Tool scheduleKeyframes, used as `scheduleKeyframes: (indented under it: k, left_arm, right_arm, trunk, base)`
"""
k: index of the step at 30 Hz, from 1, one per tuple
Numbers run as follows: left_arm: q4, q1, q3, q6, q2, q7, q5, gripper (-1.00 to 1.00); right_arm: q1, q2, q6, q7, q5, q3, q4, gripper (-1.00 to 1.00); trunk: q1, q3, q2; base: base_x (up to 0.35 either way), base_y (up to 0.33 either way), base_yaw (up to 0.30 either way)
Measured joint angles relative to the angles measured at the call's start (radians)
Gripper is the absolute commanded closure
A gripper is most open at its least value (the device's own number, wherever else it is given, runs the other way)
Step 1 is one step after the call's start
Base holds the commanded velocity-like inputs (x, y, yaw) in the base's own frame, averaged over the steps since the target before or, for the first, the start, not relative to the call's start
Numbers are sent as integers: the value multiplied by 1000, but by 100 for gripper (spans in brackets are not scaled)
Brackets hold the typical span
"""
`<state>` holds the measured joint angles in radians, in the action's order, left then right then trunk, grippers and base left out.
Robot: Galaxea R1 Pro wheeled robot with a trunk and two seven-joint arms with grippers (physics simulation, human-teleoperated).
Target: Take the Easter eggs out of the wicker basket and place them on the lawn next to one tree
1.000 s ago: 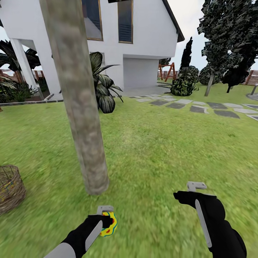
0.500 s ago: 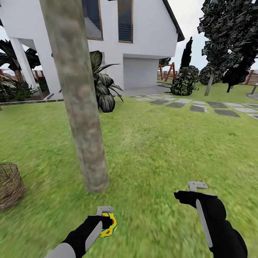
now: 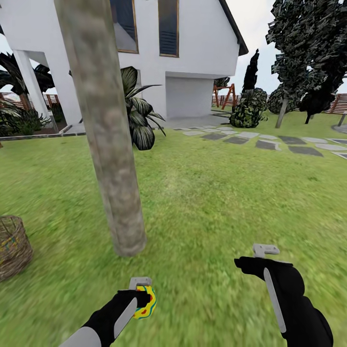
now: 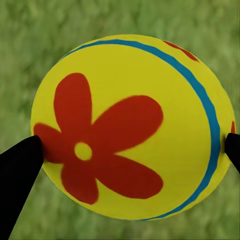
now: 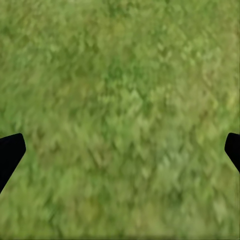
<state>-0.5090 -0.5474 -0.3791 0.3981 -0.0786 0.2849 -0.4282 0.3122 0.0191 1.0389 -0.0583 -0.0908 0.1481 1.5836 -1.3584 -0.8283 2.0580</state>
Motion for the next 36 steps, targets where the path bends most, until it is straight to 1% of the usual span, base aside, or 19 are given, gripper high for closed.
scheduleKeyframes:
  k: [5, 8, 36]
  left_arm:
    - [26, 0, 2, -36, -1, 0, 1, 100]
    - [36, 0, 2, -46, -2, 0, 1, 100]
    - [38, 0, 2, -52, -2, 0, 1, 100]
  right_arm:
    - [0, 0, 0, 0, 0, -1, 0, -100]
    - [0, 0, 0, 0, 0, -2, -1, -100]
    - [0, 2, 0, 0, 0, -5, -2, -100]
  trunk:
    - [-19, -16, 35]
    - [-31, -25, 56]
    - [-138, -113, 252]
  base:
    - [0, 0, 0]
    - [0, 0, 0]
    - [0, 0, 0]
